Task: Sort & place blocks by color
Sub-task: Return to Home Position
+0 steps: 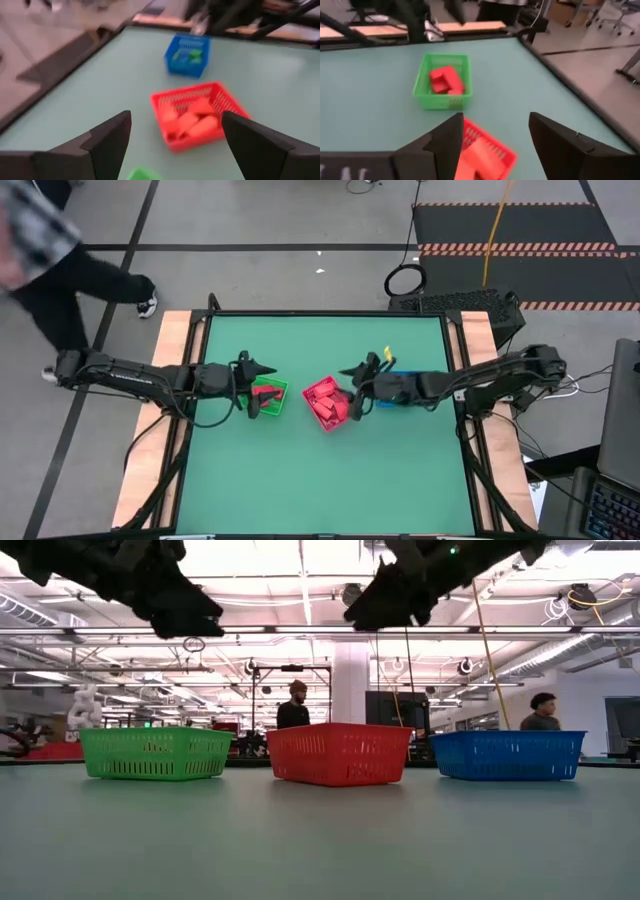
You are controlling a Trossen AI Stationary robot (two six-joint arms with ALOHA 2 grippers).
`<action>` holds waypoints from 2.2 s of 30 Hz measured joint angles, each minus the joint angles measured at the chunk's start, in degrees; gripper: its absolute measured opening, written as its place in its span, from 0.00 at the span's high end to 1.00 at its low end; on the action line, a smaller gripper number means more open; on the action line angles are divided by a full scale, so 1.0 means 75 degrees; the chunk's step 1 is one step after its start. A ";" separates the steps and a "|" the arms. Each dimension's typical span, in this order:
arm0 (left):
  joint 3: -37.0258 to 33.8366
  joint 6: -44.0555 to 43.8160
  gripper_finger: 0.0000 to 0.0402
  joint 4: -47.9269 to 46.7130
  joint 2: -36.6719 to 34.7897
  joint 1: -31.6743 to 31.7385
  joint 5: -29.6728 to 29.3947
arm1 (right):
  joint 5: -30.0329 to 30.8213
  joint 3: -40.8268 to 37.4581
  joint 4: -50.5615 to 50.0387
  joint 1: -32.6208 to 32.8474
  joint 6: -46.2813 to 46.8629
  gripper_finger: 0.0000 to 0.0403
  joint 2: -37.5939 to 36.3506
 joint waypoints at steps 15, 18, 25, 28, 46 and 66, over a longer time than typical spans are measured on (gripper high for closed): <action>-0.0314 0.0197 0.51 -0.1080 -0.2005 -0.0184 0.0201 | -0.0851 -0.0003 -0.2905 -0.0372 -0.0114 0.67 -0.2634; -0.0542 0.0214 0.74 -0.1054 -0.2463 -0.0245 0.0204 | -0.0886 -0.0260 -0.3024 -0.0375 -0.0068 0.81 -0.3011; -0.1176 0.0104 0.97 -0.1124 -0.3729 -0.0315 0.0203 | -0.1471 -0.1521 -0.2672 -0.0543 0.0241 0.97 -0.4255; -0.1477 0.0055 0.99 -0.1139 -0.4253 -0.0315 0.0198 | -0.1737 -0.2105 -0.2328 -0.0631 0.0325 0.98 -0.4912; -0.2879 0.0351 0.99 -0.1298 -0.6695 -0.0315 0.0845 | -0.2753 -0.5395 -0.0391 -0.0846 0.0243 1.00 -0.8268; -0.3433 0.0587 0.99 -0.0536 -0.6691 0.0224 0.1848 | -0.4360 -0.6548 -0.0552 -0.1521 0.0021 1.00 -1.0035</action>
